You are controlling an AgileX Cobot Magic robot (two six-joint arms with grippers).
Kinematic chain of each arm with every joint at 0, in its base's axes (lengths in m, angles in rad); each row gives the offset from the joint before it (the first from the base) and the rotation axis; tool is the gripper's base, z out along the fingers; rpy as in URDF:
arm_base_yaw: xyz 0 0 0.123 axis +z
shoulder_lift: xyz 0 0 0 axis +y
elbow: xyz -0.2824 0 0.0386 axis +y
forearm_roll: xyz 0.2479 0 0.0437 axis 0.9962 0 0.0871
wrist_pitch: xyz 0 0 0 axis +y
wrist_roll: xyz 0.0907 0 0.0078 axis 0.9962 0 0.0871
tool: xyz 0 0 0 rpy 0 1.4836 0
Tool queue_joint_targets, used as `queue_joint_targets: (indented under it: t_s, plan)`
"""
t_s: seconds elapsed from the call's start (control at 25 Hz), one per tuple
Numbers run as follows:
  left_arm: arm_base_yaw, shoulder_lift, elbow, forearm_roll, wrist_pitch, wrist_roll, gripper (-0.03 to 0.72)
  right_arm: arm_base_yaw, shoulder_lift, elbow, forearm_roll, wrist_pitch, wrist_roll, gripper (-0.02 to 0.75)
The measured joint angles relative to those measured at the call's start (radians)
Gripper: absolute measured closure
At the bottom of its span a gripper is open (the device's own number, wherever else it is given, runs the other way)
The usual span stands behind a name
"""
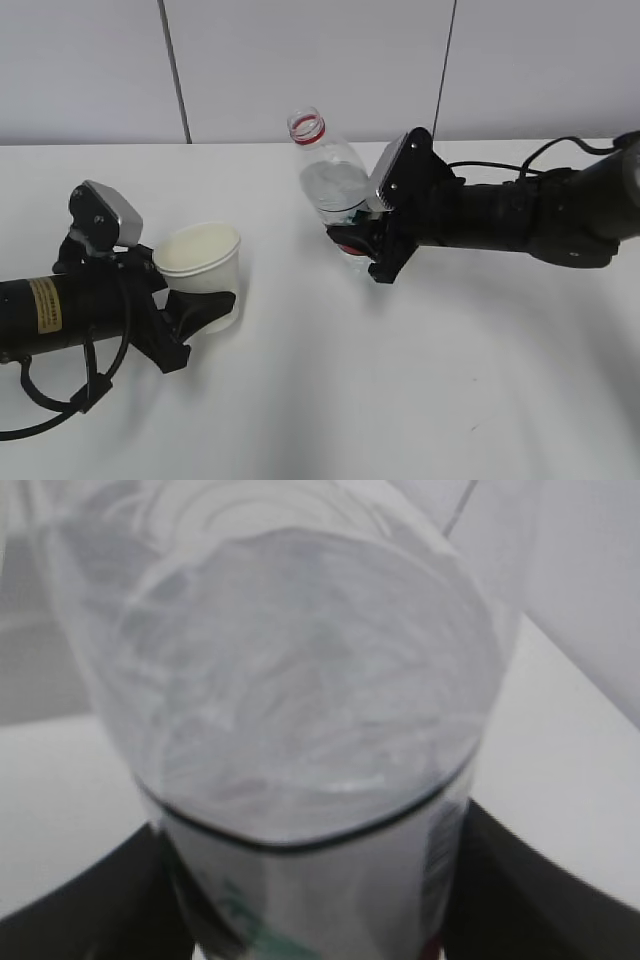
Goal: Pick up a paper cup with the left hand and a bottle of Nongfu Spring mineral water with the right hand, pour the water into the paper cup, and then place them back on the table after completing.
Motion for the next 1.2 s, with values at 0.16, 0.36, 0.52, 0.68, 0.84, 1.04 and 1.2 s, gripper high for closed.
queue_joint_targets:
  t_s: [0.16, 0.36, 0.52, 0.68, 0.84, 1.04, 1.2]
  plan:
    - [0.0, 0.0, 0.0, 0.001, 0.007, -0.001, 0.288, 0.009, 0.0, -0.059, -0.06, 0.064, -0.004, 0.285]
    - [0.0, 0.0, 0.0, 0.001, 0.007, -0.003, 0.293, 0.011, 0.0, -0.127, -0.152, 0.103, -0.004, 0.286]
    - [0.0, 0.0, 0.0, 0.001, 0.006, -0.003, 0.293, 0.033, 0.0, -0.186, -0.242, 0.179, -0.004, 0.286]
    - [0.0, 0.0, -0.011, 0.002, 0.007, -0.003, 0.293, 0.076, 0.0, -0.232, -0.306, 0.262, -0.004, 0.286]
    - [0.0, 0.0, -0.013, 0.003, 0.006, -0.003, 0.294, 0.092, 0.0, -0.269, -0.343, 0.286, -0.007, 0.286]
    - [0.0, 0.0, -0.014, 0.016, 0.006, -0.003, 0.294, 0.092, 0.0, -0.313, -0.407, 0.31, -0.011, 0.286]
    - [0.0, 0.0, -0.014, 0.029, -0.022, -0.003, 0.295, 0.092, 0.0, -0.34, -0.429, 0.329, -0.028, 0.287]
